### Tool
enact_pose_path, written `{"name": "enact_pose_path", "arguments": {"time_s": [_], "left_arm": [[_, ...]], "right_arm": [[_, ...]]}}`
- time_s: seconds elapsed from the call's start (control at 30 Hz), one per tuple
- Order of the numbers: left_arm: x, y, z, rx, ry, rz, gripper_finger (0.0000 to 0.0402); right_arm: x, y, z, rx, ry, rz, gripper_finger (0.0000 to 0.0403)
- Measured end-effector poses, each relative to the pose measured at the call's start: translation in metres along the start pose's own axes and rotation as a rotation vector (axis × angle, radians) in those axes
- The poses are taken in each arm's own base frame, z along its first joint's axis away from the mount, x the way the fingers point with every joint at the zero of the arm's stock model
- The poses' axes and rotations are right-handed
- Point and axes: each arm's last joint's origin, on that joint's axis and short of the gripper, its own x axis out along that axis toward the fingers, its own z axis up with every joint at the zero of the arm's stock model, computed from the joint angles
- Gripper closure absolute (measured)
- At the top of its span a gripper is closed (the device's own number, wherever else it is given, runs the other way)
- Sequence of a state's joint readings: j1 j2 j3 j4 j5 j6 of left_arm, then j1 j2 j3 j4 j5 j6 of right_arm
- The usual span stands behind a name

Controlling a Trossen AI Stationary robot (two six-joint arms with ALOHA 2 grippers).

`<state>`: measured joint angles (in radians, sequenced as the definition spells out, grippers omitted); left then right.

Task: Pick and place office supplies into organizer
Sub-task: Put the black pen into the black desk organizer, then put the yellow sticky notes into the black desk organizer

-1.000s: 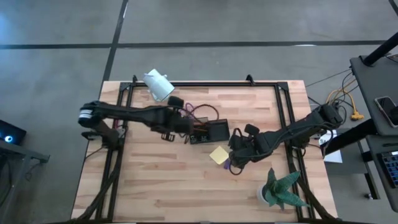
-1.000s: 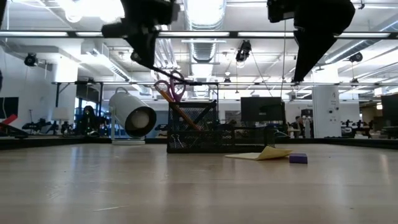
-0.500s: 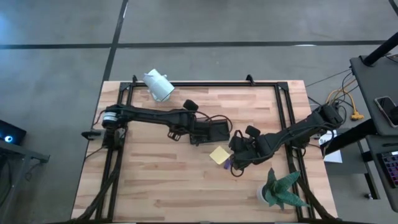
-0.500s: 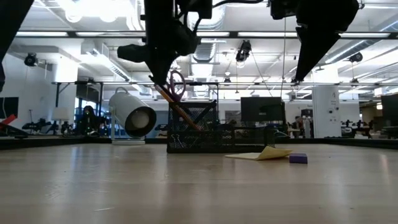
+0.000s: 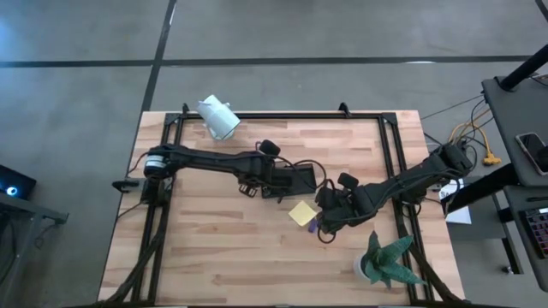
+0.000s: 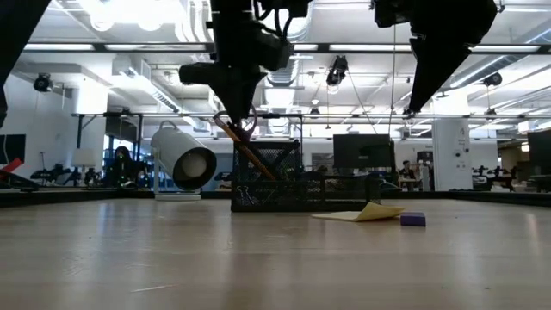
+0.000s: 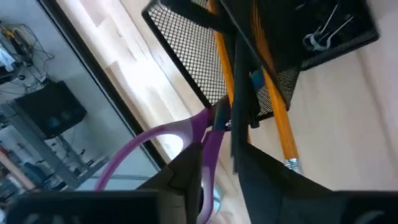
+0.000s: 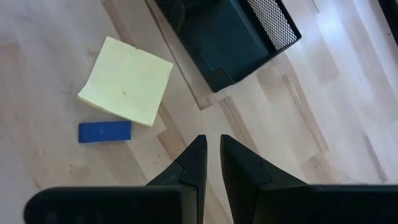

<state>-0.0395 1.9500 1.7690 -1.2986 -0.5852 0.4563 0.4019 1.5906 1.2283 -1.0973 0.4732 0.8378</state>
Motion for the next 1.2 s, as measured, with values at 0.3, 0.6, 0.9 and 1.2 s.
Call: {"name": "enact_pose_path", "arguments": {"time_s": [0.3, 0.6, 0.9, 1.2], "left_arm": [[-0.051, 0.002, -0.002, -0.202, -0.219, -0.111, 0.0275], [-0.129, 0.015, -0.066, -0.446, -0.763, -0.809, 0.0272], [-0.217, 0.04, -0.134, -0.426, -1.838, -1.039, 0.0272], [-0.228, 0.014, -0.202, -0.27, -2.341, -1.102, 0.0272]], "right_arm": [[0.001, 0.0, -0.001, -0.018, 0.004, -0.006, 0.0364], [0.002, 0.002, 0.001, -0.038, -0.036, 0.0, 0.0364], [0.0, 0.014, 0.013, -0.07, -0.153, 0.118, 0.0364], [-0.001, 0.015, 0.016, -0.073, -0.174, 0.132, 0.0364]]}}
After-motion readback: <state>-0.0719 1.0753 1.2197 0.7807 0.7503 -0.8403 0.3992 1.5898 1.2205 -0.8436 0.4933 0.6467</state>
